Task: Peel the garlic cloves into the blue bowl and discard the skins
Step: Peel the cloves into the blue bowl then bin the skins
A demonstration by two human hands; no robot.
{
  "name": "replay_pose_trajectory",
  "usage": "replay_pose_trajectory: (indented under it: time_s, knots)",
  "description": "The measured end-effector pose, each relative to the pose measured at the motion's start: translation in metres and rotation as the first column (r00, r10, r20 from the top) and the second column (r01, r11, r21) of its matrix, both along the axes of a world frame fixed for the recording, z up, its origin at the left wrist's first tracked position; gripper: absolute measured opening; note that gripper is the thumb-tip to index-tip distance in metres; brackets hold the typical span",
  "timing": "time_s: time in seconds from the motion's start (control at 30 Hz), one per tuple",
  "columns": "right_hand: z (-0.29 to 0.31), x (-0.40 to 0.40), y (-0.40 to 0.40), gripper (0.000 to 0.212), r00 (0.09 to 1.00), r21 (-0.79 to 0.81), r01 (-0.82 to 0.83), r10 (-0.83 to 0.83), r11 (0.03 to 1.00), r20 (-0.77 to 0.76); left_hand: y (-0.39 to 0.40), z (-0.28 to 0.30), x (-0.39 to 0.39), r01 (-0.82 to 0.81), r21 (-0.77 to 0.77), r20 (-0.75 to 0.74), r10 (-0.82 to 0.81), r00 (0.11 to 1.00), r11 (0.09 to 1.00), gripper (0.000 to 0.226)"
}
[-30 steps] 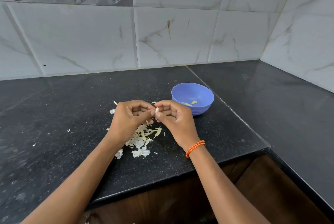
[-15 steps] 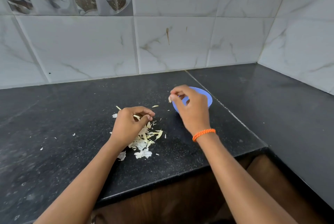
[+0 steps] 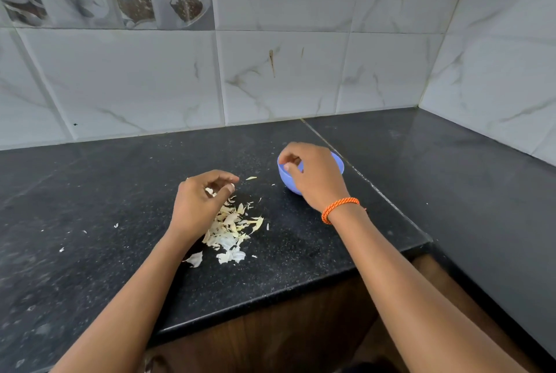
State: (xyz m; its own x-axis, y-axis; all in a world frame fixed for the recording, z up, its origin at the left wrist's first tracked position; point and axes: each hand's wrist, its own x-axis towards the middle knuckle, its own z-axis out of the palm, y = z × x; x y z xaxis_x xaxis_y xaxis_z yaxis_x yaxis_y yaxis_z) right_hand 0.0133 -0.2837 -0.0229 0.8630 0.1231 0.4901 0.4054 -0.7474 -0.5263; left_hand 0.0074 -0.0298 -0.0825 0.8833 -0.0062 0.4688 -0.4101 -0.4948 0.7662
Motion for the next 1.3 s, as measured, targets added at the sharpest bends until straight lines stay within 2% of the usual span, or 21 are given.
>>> replay_pose_trajectory:
  time_s: [0.1, 0.17, 0.27, 0.33, 0.4, 0.5, 0.67, 0.8, 0.9, 1.0, 1.07, 1.1, 1.2, 1.23, 1.3]
  knots:
    - [-0.01, -0.019, 0.023, 0.015, 0.986, -0.002, -0.156, 0.155, 0.988, -0.069, 0.005, 0.002, -0.001, 0.004, 0.003, -0.002, -0.004, 1.0, 1.0, 0.016]
    - [-0.021, -0.032, 0.041, 0.007, 0.962, 0.016, -0.243, 0.243, 0.97, -0.121, 0.008, 0.0, 0.0, 0.02, 0.071, -0.03, -0.018, 0.999, 0.997, 0.016]
    - [-0.036, -0.05, 0.061, 0.01, 0.949, -0.015, -0.283, 0.277, 0.959, -0.148, 0.011, -0.001, -0.001, 0.048, 0.26, -0.065, -0.032, 0.997, 0.965, 0.019]
    - [-0.041, -0.059, 0.068, 0.011, 0.949, -0.061, -0.279, 0.265, 0.958, -0.172, 0.012, 0.001, -0.002, 0.11, 0.309, -0.107, -0.08, 0.991, 0.945, 0.018]
    - [-0.045, -0.065, 0.072, 0.011, 0.956, -0.137, -0.256, 0.229, 0.957, -0.185, 0.013, 0.0, -0.002, 0.161, 0.315, -0.139, -0.123, 0.983, 0.935, 0.019]
    - [-0.052, -0.068, 0.079, 0.012, 0.976, -0.249, -0.195, 0.163, 0.949, -0.145, 0.017, -0.006, 0.004, 0.153, 0.321, -0.151, -0.109, 0.983, 0.935, 0.028]
    - [-0.052, -0.061, 0.085, 0.01, 0.989, -0.23, -0.116, 0.091, 0.966, -0.113, 0.019, -0.008, 0.004, 0.142, 0.28, -0.148, -0.103, 0.984, 0.949, 0.036]
    - [-0.051, -0.054, 0.089, 0.016, 0.988, -0.255, -0.112, 0.081, 0.96, -0.129, 0.019, -0.007, 0.004, 0.131, 0.258, -0.147, -0.096, 0.985, 0.957, 0.047]
    - [-0.049, -0.05, 0.091, 0.011, 0.988, -0.293, -0.126, 0.092, 0.948, -0.128, 0.019, -0.006, 0.003, 0.118, 0.243, -0.128, -0.089, 0.988, 0.963, 0.038]
    - [-0.049, -0.046, 0.092, 0.017, 0.991, -0.32, -0.127, 0.103, 0.939, -0.09, 0.018, -0.006, 0.002, 0.103, 0.193, -0.1, -0.085, 0.991, 0.976, 0.031]
    - [-0.047, -0.042, 0.09, 0.012, 0.991, -0.256, -0.125, 0.106, 0.959, -0.088, 0.016, -0.004, 0.001, 0.072, 0.18, -0.054, -0.063, 0.997, 0.981, 0.026]
    - [-0.046, -0.04, 0.087, 0.011, 0.987, -0.168, -0.129, 0.111, 0.977, -0.114, 0.015, -0.002, 0.0, 0.05, 0.173, -0.033, -0.045, 0.998, 0.984, 0.023]
    - [-0.042, -0.031, 0.074, 0.008, 0.968, 0.224, -0.127, 0.17, 0.966, -0.183, 0.013, 0.0, -0.001, 0.031, 0.153, 0.009, -0.033, 0.999, 0.988, 0.023]
    - [-0.041, -0.028, 0.068, 0.011, 0.969, 0.298, -0.098, 0.159, 0.95, -0.188, 0.012, -0.002, 0.001, 0.038, 0.161, 0.014, -0.041, 0.999, 0.986, 0.023]
    - [-0.043, -0.023, 0.058, 0.013, 0.978, 0.345, -0.016, 0.087, 0.939, -0.191, 0.009, -0.007, 0.002, 0.083, 0.222, -0.004, -0.084, 0.996, 0.972, 0.026]
